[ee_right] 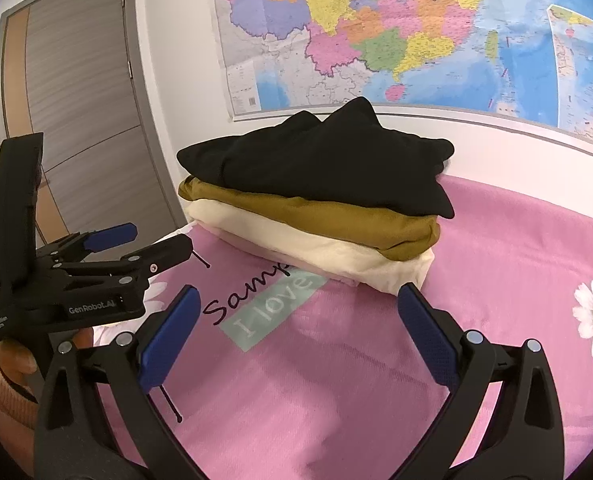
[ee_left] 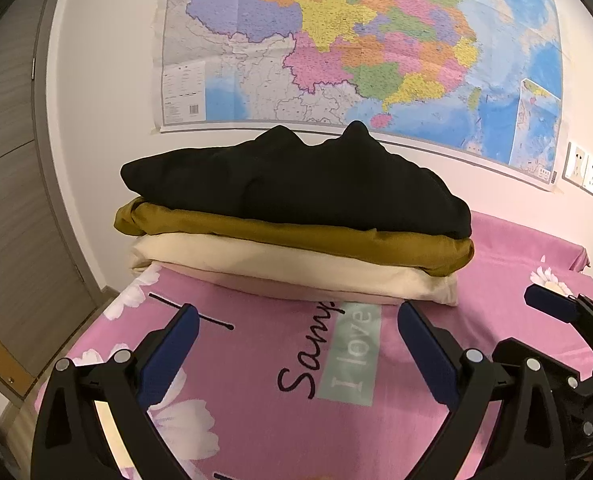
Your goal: Fold large clothes
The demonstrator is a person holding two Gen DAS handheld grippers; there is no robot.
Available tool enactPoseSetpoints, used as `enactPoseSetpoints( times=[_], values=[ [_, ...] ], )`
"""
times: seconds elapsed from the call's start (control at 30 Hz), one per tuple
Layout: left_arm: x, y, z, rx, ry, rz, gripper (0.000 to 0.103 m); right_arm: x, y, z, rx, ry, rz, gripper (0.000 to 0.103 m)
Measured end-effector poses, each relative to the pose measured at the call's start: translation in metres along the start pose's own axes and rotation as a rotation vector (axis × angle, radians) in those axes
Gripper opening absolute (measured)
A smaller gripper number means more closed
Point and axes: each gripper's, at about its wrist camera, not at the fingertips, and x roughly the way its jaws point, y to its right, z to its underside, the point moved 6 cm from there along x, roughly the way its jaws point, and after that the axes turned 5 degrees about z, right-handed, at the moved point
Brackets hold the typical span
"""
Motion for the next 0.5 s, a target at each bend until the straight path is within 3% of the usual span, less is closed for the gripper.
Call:
enactPoseSetpoints(
  times=[0.5],
  values=[
    [-0.009, 0.008, 0.013, 0.024, -0.013, 0.008, 0.096, -0.014, -0.006, 0.014, 0.005, 0.0, 0.002, 0.097]
  ],
)
